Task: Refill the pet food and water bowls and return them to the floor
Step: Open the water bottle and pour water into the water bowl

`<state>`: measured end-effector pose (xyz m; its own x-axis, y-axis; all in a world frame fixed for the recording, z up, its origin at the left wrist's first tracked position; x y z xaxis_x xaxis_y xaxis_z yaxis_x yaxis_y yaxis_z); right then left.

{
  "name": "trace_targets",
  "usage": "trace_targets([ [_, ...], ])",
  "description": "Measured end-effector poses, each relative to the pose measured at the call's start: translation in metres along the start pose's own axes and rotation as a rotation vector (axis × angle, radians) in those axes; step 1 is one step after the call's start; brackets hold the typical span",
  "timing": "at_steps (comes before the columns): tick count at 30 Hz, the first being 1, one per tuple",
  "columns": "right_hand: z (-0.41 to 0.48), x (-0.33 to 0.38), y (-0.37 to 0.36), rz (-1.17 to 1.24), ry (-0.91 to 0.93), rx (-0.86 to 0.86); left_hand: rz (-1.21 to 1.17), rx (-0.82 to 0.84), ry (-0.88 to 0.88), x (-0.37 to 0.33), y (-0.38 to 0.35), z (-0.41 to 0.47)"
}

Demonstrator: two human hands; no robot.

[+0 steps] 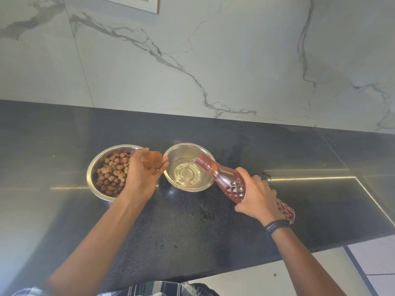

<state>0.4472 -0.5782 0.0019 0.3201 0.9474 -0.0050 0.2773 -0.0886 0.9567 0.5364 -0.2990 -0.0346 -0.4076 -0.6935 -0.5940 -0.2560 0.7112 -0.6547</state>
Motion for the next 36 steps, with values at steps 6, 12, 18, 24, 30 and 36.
trace_targets([
  [6, 0.0011, -0.0004, -0.0011, -0.001, -0.002, 0.007, -0.002, 0.005, 0.002, 0.0008, 0.0009, 0.0016],
  [12, 0.0019, -0.0002, -0.0006, 0.012, 0.003, 0.011, 0.011, -0.017, 0.001, 0.0016, 0.0030, 0.0029],
  [18, 0.0022, -0.0010, 0.0011, 0.012, -0.003, 0.008, 0.016, -0.029, 0.014, 0.0031, 0.0025, 0.0025],
  [24, 0.0019, -0.0002, 0.0026, 0.010, -0.008, 0.004, 0.024, -0.024, 0.009, 0.0009, 0.0015, 0.0033],
  [30, 0.0002, -0.0002, 0.0041, 0.005, -0.011, 0.003, 0.026, -0.016, 0.000, 0.0005, 0.0046, 0.0043],
  [36, -0.0003, -0.0006, 0.0056, 0.008, -0.010, 0.002, 0.026, -0.004, -0.002, 0.0017, 0.0034, 0.0043],
])
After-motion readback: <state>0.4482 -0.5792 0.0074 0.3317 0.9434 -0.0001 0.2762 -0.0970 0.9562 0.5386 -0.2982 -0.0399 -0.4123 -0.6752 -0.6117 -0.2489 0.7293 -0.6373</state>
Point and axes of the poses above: each hand's wrist, its own z-axis towards the middle knuckle, its own y-axis out of the back of the hand, x = y × z, the point moved 6 cm from there along z, towards the middle knuckle, and after that the axes turned 7 degrees about x, right-handed, at the moved point
